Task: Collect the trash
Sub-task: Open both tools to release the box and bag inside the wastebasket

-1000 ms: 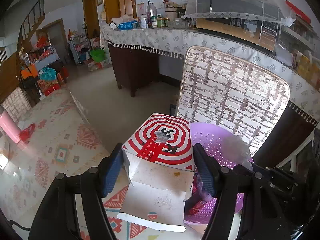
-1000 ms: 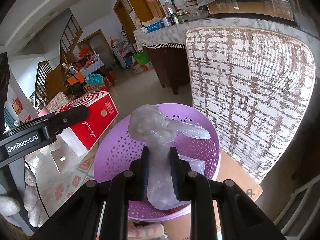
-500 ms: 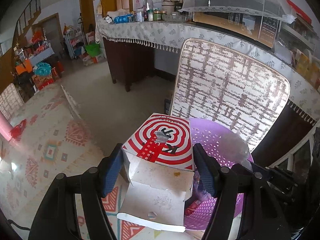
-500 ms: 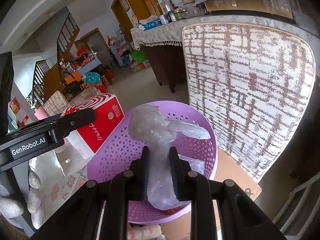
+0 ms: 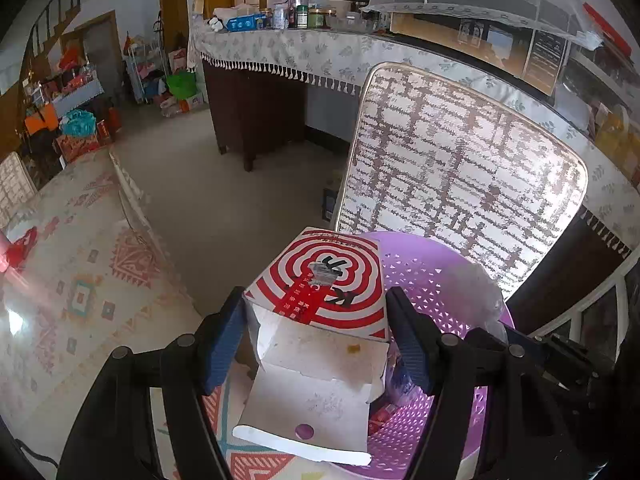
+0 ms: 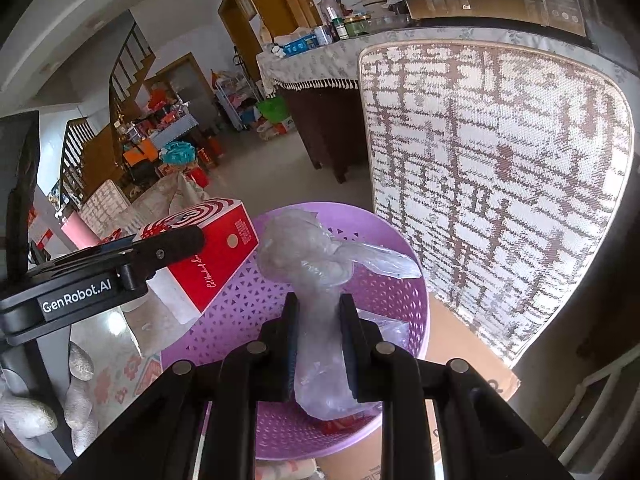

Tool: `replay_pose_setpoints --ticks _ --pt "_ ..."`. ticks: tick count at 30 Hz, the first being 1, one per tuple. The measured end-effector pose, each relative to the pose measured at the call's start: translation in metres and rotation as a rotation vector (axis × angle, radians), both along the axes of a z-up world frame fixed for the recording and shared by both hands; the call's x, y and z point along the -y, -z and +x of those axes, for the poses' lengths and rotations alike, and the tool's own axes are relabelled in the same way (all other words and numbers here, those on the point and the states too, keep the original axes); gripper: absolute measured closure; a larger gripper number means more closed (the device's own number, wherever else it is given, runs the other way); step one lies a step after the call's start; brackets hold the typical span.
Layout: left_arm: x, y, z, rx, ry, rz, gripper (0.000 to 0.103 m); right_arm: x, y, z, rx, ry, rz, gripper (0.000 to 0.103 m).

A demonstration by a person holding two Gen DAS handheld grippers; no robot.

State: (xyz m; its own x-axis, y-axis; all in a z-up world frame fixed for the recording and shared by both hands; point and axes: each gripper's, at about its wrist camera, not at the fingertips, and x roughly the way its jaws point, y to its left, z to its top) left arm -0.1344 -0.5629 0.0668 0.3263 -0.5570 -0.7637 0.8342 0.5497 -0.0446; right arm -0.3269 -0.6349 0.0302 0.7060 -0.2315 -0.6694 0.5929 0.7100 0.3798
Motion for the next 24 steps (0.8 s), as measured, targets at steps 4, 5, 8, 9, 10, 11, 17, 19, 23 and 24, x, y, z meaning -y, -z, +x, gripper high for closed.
replay_pose_setpoints --ticks 4,5,8,9,10,11,17,19,23,24 --pt "0.002 0.003 0.005 -0.015 -0.003 0.000 0.034 0.001 0.002 0.004 -0.005 -0.003 0.002 0.081" --pt "0.002 0.004 0.005 -0.017 -0.003 -0.001 0.034 0.001 0.003 0.005 -0.006 -0.003 0.003 0.081" --pt "0.002 0.003 0.007 -0.023 -0.003 -0.007 0.034 0.000 0.002 0.006 -0.007 -0.004 0.001 0.081" --pt "0.003 0.003 0.007 -0.025 -0.004 -0.009 0.034 0.000 0.002 0.007 -0.007 -0.004 0.000 0.081" --pt "0.003 0.003 0.008 -0.027 -0.004 -0.011 0.034 0.000 0.002 0.008 -0.009 -0.004 0.000 0.081" --pt "0.003 0.003 0.008 -0.029 -0.004 -0.013 0.033 0.000 0.002 0.009 -0.012 -0.004 0.001 0.081" --pt "-0.004 -0.002 0.009 -0.059 0.005 -0.024 0.023 0.002 -0.001 0.004 0.018 0.029 0.016 0.035" --pt "-0.008 -0.004 0.007 -0.050 0.006 -0.022 0.023 0.002 -0.004 0.002 0.027 0.033 0.013 0.035" --pt "-0.024 -0.015 0.005 -0.064 -0.014 -0.047 0.023 -0.004 -0.011 -0.003 0.037 0.040 0.011 0.035" --pt "-0.029 -0.018 0.004 -0.065 -0.019 -0.054 0.022 -0.006 -0.012 -0.004 0.038 0.040 0.009 0.035"
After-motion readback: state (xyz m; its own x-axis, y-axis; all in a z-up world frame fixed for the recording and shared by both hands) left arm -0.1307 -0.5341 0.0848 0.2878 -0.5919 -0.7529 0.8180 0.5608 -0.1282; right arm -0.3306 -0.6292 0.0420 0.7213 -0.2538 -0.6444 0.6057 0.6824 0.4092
